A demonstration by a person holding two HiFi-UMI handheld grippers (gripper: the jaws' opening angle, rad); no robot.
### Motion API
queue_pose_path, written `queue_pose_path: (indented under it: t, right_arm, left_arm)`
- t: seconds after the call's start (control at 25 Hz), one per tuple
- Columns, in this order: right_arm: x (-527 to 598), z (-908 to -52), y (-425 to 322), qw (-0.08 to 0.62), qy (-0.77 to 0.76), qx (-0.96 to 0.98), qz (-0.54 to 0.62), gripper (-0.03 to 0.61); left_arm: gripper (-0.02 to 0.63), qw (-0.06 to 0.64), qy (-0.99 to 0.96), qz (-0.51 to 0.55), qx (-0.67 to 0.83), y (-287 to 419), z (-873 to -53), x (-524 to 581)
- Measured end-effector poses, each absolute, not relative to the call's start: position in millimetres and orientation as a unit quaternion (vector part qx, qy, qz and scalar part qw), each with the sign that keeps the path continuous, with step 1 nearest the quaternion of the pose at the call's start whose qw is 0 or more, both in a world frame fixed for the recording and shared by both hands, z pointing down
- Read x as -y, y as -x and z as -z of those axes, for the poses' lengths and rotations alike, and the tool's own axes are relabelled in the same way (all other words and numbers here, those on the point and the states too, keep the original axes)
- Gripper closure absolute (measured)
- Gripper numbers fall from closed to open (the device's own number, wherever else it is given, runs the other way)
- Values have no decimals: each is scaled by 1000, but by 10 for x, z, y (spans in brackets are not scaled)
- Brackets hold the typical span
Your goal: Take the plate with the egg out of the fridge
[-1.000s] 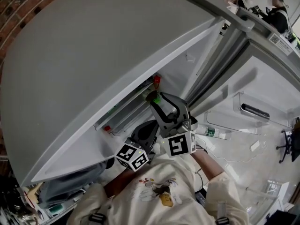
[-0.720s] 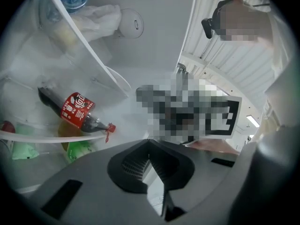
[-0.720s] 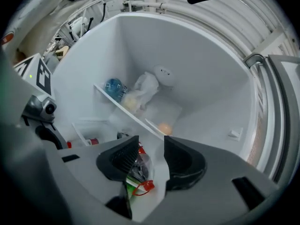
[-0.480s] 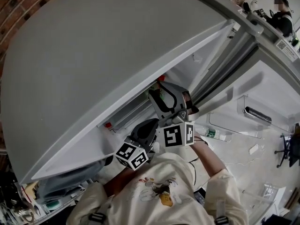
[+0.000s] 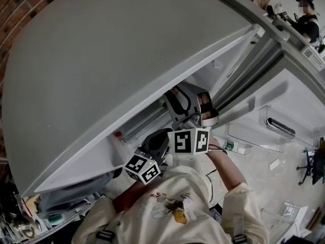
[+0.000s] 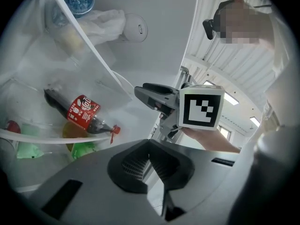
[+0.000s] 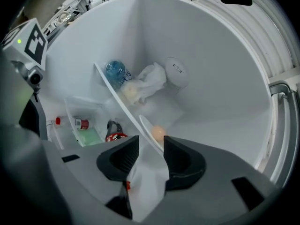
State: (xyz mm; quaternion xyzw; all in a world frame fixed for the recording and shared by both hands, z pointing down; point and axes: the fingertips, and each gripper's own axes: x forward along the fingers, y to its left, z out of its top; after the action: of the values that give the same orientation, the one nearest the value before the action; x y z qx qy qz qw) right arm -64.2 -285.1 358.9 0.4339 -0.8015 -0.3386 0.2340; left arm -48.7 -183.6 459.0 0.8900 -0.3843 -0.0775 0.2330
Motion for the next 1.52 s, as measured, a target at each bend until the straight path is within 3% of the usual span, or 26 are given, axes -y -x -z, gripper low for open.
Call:
queue_pose_path:
  t: [1.52]
  right_arm:
    - [3231,-3740,882,374,-373,677,512,441]
  left_arm:
    - [604,238,-881,90,399,605,-4598,1832]
